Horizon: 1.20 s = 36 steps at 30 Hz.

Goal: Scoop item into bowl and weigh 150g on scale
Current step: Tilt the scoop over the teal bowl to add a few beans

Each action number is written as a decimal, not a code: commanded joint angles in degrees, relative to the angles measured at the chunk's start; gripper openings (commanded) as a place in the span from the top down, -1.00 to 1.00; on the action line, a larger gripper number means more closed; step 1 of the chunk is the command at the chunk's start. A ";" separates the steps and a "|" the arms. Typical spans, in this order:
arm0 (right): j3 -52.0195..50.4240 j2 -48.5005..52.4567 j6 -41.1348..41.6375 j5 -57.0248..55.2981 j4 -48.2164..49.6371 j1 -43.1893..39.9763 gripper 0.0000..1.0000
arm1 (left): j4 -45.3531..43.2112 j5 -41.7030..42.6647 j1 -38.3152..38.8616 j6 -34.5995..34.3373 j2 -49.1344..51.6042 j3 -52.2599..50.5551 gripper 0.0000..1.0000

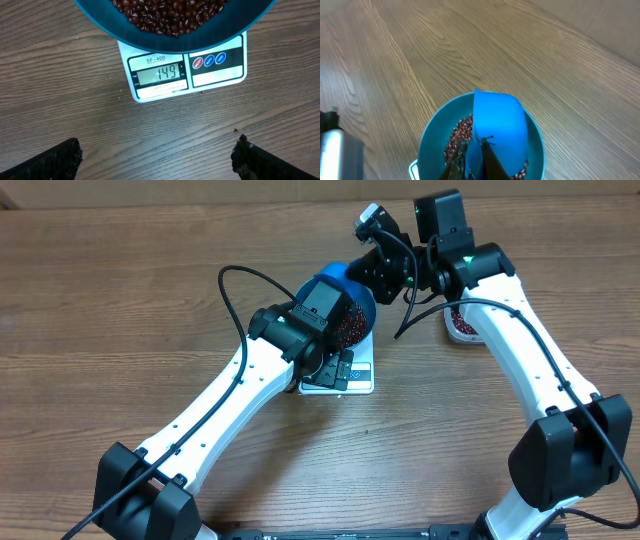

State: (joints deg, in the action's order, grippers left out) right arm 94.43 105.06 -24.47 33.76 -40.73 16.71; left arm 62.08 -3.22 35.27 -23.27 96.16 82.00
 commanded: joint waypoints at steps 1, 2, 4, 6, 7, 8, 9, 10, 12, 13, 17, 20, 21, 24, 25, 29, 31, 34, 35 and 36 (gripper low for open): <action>1.33 -2.51 -0.90 0.68 0.37 0.11 0.93 | -0.02 0.20 0.37 -0.33 0.11 -0.31 -0.99; 1.33 -2.67 -0.83 -0.35 0.39 0.11 0.93 | -0.02 0.20 0.37 -0.33 0.11 -0.31 -0.99; 1.33 -2.95 0.68 0.55 1.07 -0.11 0.93 | -0.02 0.20 0.37 -0.33 0.11 -0.31 -0.99; 1.33 -2.95 -0.15 3.76 1.20 0.09 0.93 | -0.02 0.20 0.37 -0.33 0.11 -0.31 -0.99; 1.33 -3.08 -1.16 2.43 0.81 0.39 0.93 | -0.02 0.20 0.37 -0.33 0.11 -0.31 -0.99; 1.33 -3.30 -1.03 -0.22 0.63 0.37 0.92 | -0.02 0.20 0.37 -0.33 0.11 -0.31 -0.99; 1.33 -3.48 -0.35 -2.12 0.57 0.37 0.93 | -0.02 0.20 0.37 -0.33 0.11 -0.31 -0.99; 1.33 -3.67 1.03 -3.26 0.87 0.24 0.93 | -0.02 0.20 0.37 -0.33 0.11 -0.31 -0.99; 1.33 -3.80 0.09 2.10 1.92 0.13 0.93 | -0.02 0.20 0.37 -0.33 0.11 -0.31 -0.99; 1.33 -3.96 -1.51 2.45 1.75 0.37 0.93 | -0.02 0.20 0.37 -0.33 0.11 -0.31 -0.99; 1.33 -5.38 -1.60 -1.84 1.79 0.48 0.93 | -0.02 0.20 0.37 -0.33 0.11 -0.31 -0.99; 1.33 -6.29 -1.66 0.04 2.12 0.68 0.93 | -0.02 0.20 0.37 -0.33 0.11 -0.31 -0.99; 1.33 -6.54 -1.97 -0.79 1.84 0.83 0.93 | -0.02 0.20 0.37 -0.33 0.11 -0.31 -0.99; 1.33 -7.26 -1.97 -3.28 1.14 0.81 0.93 | -0.02 0.20 0.37 -0.33 0.11 -0.31 -0.99; 1.33 -7.28 -2.03 -2.14 1.09 1.11 0.93 | -0.02 0.20 0.37 -0.33 0.11 -0.31 -0.99; 1.33 -7.43 -1.38 -9.66 -0.13 2.36 0.93 | -0.02 0.20 0.37 -0.33 0.11 -0.31 -0.99; 1.33 -7.43 -1.60 -5.70 -0.07 2.62 0.93 | -0.02 0.20 0.37 -0.33 0.11 -0.31 -0.99; 1.33 -7.65 -6.54 -8.24 -2.29 3.93 0.93 | -0.02 0.20 0.37 -0.33 0.11 -0.31 -0.99; 1.33 -7.67 -6.25 -12.68 -2.73 4.15 0.93 | -0.02 0.22 0.37 -0.33 0.11 -0.31 -0.99; 1.33 -7.67 -4.76 -14.58 -2.64 4.20 0.93 | -0.02 0.20 0.37 -0.33 0.11 -0.31 -0.99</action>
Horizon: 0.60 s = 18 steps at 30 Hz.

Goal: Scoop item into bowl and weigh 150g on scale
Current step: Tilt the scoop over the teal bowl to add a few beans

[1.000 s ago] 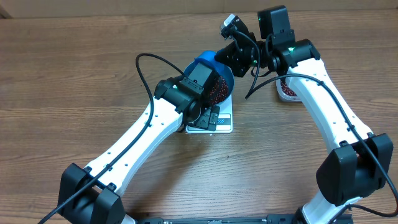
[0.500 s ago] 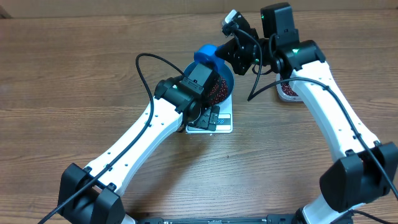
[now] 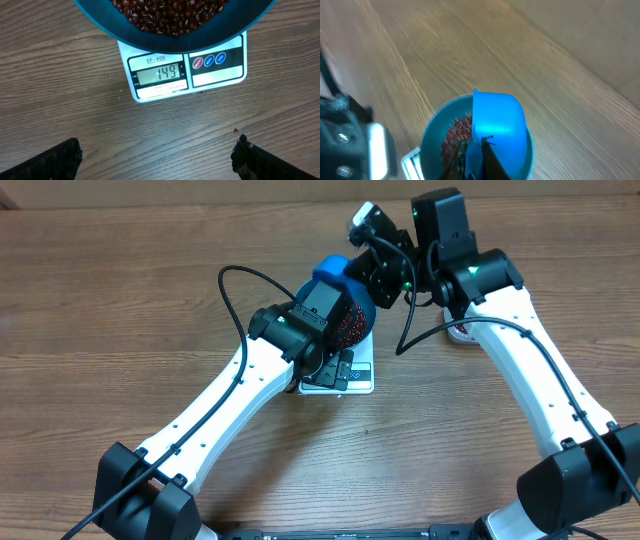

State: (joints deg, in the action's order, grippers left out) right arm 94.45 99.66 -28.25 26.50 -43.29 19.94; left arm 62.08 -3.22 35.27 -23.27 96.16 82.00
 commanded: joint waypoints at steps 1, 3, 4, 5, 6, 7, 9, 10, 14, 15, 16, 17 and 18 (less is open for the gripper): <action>1.31 -2.27 0.13 -6.64 0.31 0.96 0.93 | -0.02 0.20 0.37 -0.33 0.11 -0.31 -0.99; 1.31 -2.25 -0.72 -1.57 0.26 1.01 0.93 | -0.02 0.20 0.37 -0.33 0.11 -0.31 -0.99; 1.31 -2.25 -0.74 -1.11 0.24 1.01 0.93 | -0.02 0.20 0.37 -0.33 0.11 -0.31 -0.99; 1.31 -2.27 -0.66 -1.95 0.24 0.98 0.93 | -0.02 0.20 0.37 -0.33 0.11 -0.31 -0.99; 1.31 -2.27 -0.22 -3.37 0.22 0.98 0.93 | -0.02 0.20 0.37 -0.33 0.11 -0.31 -0.99; 1.31 -2.25 0.35 -4.11 0.31 0.92 0.93 | -0.02 0.20 0.37 -0.33 0.11 -0.31 -1.00; 1.31 -2.25 2.64 -3.91 0.96 0.90 0.93 | -0.02 0.20 0.37 -0.33 0.11 -0.31 -0.99; 1.31 -2.25 3.93 -3.93 1.36 0.90 0.93 | -0.02 0.20 0.37 -0.33 0.11 -0.31 -0.99; 1.31 -2.25 8.11 -3.91 2.47 0.61 0.93 | -0.02 0.20 0.37 -0.33 0.11 -0.31 -0.99; 1.31 -2.25 9.27 -3.93 2.62 0.57 0.93 | -0.02 0.20 0.37 -0.33 0.11 -0.31 -0.99; 1.31 -2.25 10.45 -3.93 2.73 0.57 0.93 | -0.02 0.20 0.37 -0.33 0.11 -0.31 -0.99; 1.31 -2.25 11.23 -3.93 2.73 0.57 0.93 | -0.02 0.20 0.37 -0.33 0.11 -0.31 -0.99; 1.31 -2.25 12.04 -3.93 2.71 0.57 0.93 | -0.02 0.20 0.37 -0.33 0.11 -0.31 -0.99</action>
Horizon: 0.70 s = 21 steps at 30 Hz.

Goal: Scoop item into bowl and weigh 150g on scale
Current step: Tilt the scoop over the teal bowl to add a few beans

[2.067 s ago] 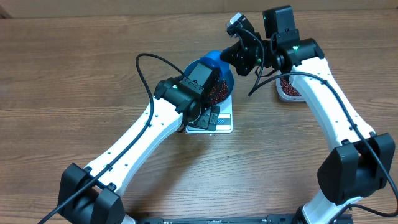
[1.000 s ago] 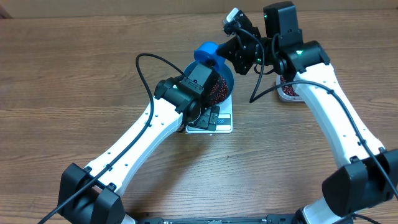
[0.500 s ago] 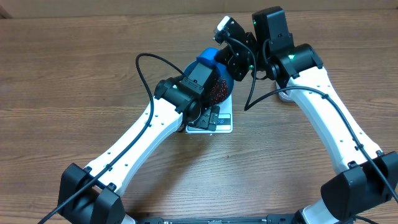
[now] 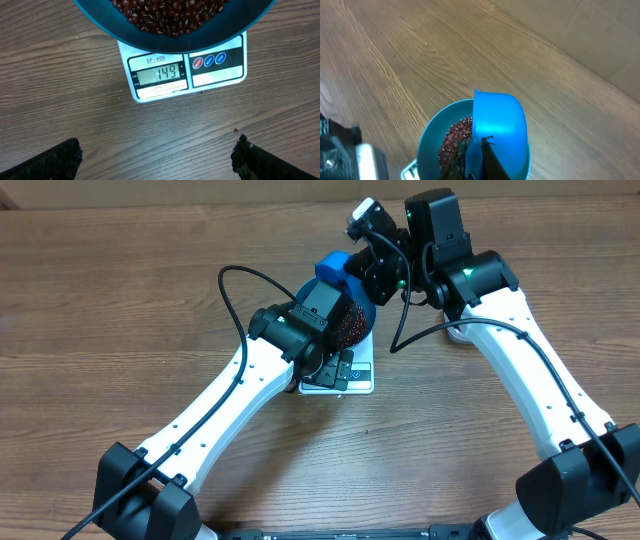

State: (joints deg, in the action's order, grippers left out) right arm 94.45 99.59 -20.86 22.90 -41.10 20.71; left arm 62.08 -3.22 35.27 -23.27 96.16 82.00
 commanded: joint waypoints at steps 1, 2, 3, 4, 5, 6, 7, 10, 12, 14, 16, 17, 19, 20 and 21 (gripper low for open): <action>1.31 -2.19 5.29 -0.33 0.52 -0.20 0.92 | -0.02 0.20 0.37 -0.33 0.11 -0.31 -0.99; 1.31 -2.19 5.90 -0.33 0.52 -0.20 0.93 | -0.02 0.20 0.37 -0.33 0.11 -0.31 -0.99; 1.31 -2.19 6.14 -0.33 0.55 -0.22 0.93 | -0.02 0.20 0.37 -0.33 0.11 -0.31 -0.99; 1.31 -2.19 6.14 -0.33 0.52 -0.22 0.93 | -0.02 0.20 0.37 -0.33 0.11 -0.31 -0.99; 1.31 -2.19 6.14 -0.33 0.52 -0.20 0.93 | -0.02 0.20 0.37 -0.33 0.11 -0.31 -0.99; 1.31 -2.19 6.14 -0.33 0.52 -0.22 0.93 | -0.02 0.20 0.37 -0.33 0.11 -0.31 -0.99; 1.31 -2.19 6.14 -0.33 0.52 -0.22 0.93 | -0.02 0.20 0.37 -0.33 0.11 -0.31 -0.99; 1.31 -2.19 6.14 -0.33 0.50 -0.22 0.93 | -0.02 0.20 0.37 -0.33 0.11 -0.31 -0.99; 1.31 -2.19 6.12 -0.35 0.50 -0.22 0.93 | -0.02 0.20 0.37 -0.33 0.11 -0.31 -0.99; 1.31 -2.19 6.12 -0.35 0.50 -0.22 0.93 | -0.02 0.20 0.37 -0.33 0.11 -0.31 -0.99; 1.31 -2.19 6.14 -0.33 0.50 -0.22 0.93 | -0.02 0.20 0.37 -0.33 0.11 -0.31 -0.99; 1.31 -2.19 6.14 -0.33 0.50 -0.24 0.93 | -0.02 0.20 0.37 -0.33 0.11 -0.31 -0.99; 1.31 -2.19 6.45 -0.28 0.50 -0.55 0.93 | -0.02 0.20 0.37 -0.33 0.11 -0.31 -0.99; 1.31 -2.19 7.52 -0.31 0.50 -1.01 0.93 | -0.02 0.20 0.37 -0.33 0.11 -0.31 -0.99; 1.31 -2.19 7.63 0.00 0.48 -1.38 0.93 | -0.02 0.20 0.37 -0.33 0.11 -0.31 -0.99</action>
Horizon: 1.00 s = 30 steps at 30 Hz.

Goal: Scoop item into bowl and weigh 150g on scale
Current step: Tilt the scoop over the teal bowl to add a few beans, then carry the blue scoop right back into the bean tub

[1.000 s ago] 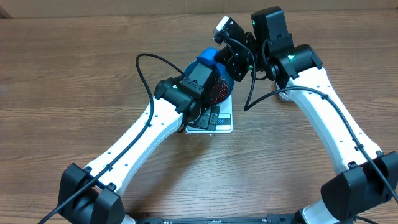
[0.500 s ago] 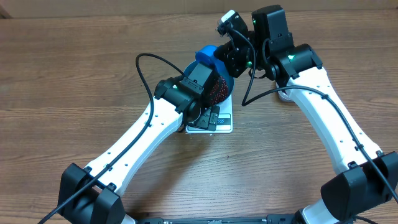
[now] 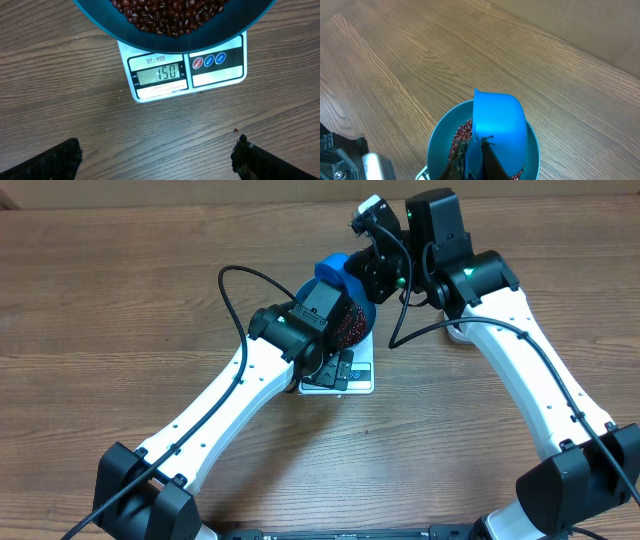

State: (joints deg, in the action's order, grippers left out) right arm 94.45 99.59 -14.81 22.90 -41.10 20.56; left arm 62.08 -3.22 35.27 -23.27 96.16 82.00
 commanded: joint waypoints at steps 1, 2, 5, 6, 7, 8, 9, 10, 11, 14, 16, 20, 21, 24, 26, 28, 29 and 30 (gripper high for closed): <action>1.29 -2.19 1.55 0.50 0.44 -1.55 0.93 | -0.02 0.20 0.37 -0.33 0.11 -0.31 -0.99; 1.29 -2.19 1.55 0.87 0.44 -1.86 0.93 | -0.02 0.20 0.37 -0.33 0.11 -0.31 -0.99; 1.29 -2.19 1.60 1.20 0.44 -2.69 0.93 | -0.02 0.20 0.37 -0.33 0.11 -0.31 -0.99; 1.29 -2.19 1.62 1.25 0.44 -3.02 0.93 | -0.02 0.20 0.37 -0.33 0.11 -0.31 -0.99; 1.31 -2.19 1.99 1.22 0.44 -3.32 0.93 | -0.02 0.20 0.37 -0.33 0.11 -0.31 -0.99; 1.31 -2.19 3.19 1.22 0.46 -3.82 0.93 | -0.02 0.20 0.37 -0.33 0.11 -0.31 -1.00; 1.29 -2.19 4.02 1.33 0.46 -4.15 0.93 | -0.02 0.20 0.37 -0.33 0.11 -0.31 -0.99; 1.29 -2.19 5.09 1.68 0.44 -4.79 0.93 | -0.02 0.20 0.37 -0.33 0.11 -0.31 -0.99; 1.29 -2.19 6.01 2.10 0.42 -5.42 0.92 | -0.02 0.20 0.37 -0.33 0.11 -0.31 -0.99; 1.29 -2.19 9.68 4.57 0.26 -8.52 0.93 | -0.02 0.20 0.37 -0.33 0.11 -0.31 -0.99; 1.29 -2.19 12.50 6.32 -0.02 -11.65 0.93 | -0.02 0.20 0.37 -0.33 0.11 -0.31 -0.99; 1.29 -2.19 13.35 9.66 -2.64 -17.20 0.93 | -0.02 0.20 0.37 -0.33 0.11 -0.31 -0.99; 1.29 -2.19 13.35 10.34 -3.63 -18.67 0.93 | -0.02 0.20 0.37 -0.33 0.11 -0.31 -0.99; 1.29 -2.19 13.33 11.72 -7.32 -23.78 0.93 | -0.02 0.20 0.37 -0.33 0.11 -0.31 -0.99; 1.29 -2.19 13.33 11.82 -9.31 -26.56 0.93 | -0.02 0.20 0.37 -0.33 0.11 -0.31 -0.99; 1.29 -2.19 13.33 11.80 -11.54 -29.90 0.93 | -0.02 0.20 0.37 -0.33 0.11 -0.31 -0.99; 1.29 -2.19 13.29 11.74 -12.96 -32.68 0.92 | -0.02 0.20 0.37 -0.33 0.11 -0.31 -0.99; 1.29 -2.19 13.29 11.74 -13.55 -34.21 0.93 | -0.02 0.20 0.37 -0.33 0.11 -0.31 -0.99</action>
State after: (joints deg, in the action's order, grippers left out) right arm 94.45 99.59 -1.96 33.17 -53.34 -9.50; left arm 62.11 -3.22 35.27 -23.27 96.16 82.00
